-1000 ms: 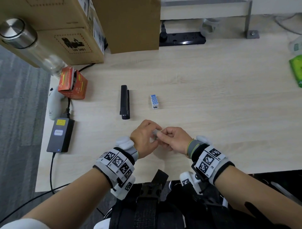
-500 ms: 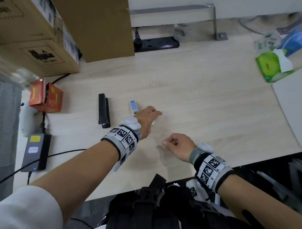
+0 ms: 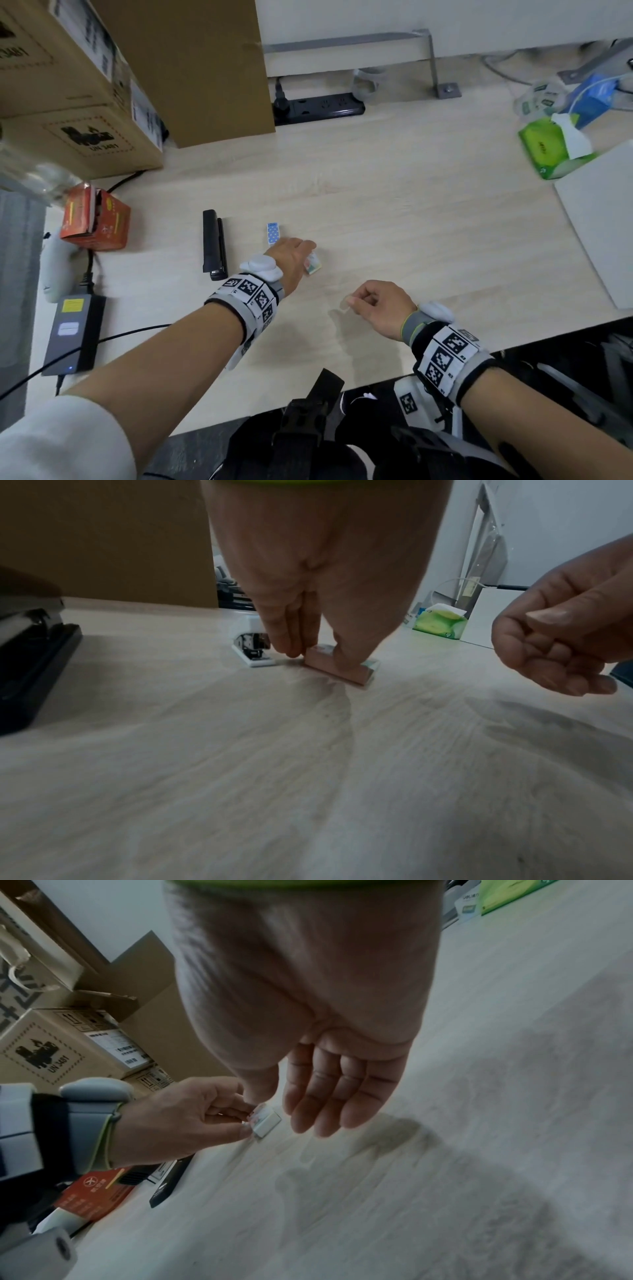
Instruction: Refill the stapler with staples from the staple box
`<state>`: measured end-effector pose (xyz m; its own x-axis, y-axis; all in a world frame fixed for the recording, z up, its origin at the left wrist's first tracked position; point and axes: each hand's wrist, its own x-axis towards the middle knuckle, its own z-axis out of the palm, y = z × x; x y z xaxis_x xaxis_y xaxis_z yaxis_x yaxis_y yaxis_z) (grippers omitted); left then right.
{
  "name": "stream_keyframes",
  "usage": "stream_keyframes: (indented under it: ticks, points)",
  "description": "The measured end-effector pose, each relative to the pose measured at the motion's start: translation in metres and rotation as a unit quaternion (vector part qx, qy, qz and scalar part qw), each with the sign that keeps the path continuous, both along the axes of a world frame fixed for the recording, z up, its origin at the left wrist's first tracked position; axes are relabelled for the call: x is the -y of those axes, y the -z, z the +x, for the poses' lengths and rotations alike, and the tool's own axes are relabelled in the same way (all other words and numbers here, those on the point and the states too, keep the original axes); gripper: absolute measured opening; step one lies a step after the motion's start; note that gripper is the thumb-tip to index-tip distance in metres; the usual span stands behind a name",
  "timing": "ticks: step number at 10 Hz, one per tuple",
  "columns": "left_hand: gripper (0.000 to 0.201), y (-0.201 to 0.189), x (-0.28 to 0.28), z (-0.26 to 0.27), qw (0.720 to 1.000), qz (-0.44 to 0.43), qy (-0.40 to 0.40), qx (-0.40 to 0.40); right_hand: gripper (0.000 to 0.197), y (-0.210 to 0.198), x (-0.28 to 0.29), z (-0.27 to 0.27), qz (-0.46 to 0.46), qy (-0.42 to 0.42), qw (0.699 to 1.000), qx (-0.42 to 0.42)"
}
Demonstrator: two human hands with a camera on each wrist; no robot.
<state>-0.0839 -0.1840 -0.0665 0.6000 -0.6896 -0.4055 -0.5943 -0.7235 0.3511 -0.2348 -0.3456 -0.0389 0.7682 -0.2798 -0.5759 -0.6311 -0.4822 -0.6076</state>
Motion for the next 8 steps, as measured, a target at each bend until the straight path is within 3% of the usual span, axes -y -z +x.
stream_keyframes:
  ticks: [2, 3, 5, 8]
  points:
    - [0.054, 0.002, 0.007, -0.008, 1.000, 0.012, 0.013, 0.018, 0.015, -0.001, 0.001, -0.002, 0.005, 0.010, 1.000, 0.006]
    - [0.044, 0.000, 0.015, -0.006, 0.999, 0.005, 0.025, 0.031, 0.015, 0.000, -0.001, -0.004, 0.008, 0.013, 1.000, 0.003]
    - [0.049, -0.004, 0.026, 0.008, 0.999, -0.009, 0.036, 0.026, 0.016, -0.001, 0.000, -0.007, 0.012, 0.018, 1.000, 0.002]
    - [0.053, -0.019, -0.012, -0.012, 0.996, -0.039, 0.040, 0.066, 0.013, -0.013, 0.020, 0.002, 0.005, 0.021, 0.999, 0.026]
